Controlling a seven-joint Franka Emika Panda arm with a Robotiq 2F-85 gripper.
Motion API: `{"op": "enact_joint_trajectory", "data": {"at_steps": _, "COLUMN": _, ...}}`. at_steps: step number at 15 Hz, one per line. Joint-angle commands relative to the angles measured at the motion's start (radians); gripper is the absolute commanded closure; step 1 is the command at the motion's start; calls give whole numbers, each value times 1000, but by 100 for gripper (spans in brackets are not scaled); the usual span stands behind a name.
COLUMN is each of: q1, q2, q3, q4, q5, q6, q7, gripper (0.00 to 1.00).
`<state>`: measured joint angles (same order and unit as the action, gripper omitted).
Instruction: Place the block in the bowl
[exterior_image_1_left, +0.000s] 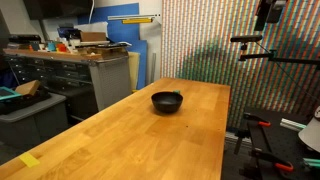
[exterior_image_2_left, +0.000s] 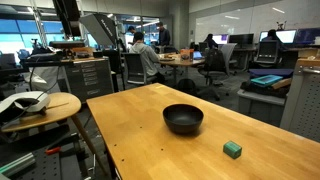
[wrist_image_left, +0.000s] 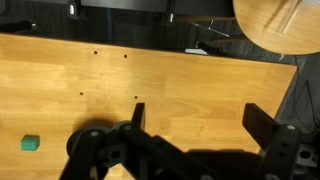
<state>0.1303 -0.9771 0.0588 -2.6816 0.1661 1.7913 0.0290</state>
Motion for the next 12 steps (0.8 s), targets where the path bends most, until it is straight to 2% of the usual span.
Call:
{"op": "enact_joint_trajectory", "data": {"at_steps": 1, "q1": -10, "q2": 0, "q3": 6, "q4": 4, "q5": 6, "q6": -3, "q7": -7, "gripper": 0}}
{"op": "enact_joint_trajectory", "data": {"at_steps": 6, "q1": -10, "q2": -1, "q3": 6, "q4": 7, "q5": 6, "q6": -3, "q7": -7, "gripper": 0}}
{"op": "enact_joint_trajectory", "data": {"at_steps": 12, "q1": -52, "q2": 18, "q3": -4, "q4": -3, "q5": -19, "q6": 94, "q7": -6, "gripper": 0}}
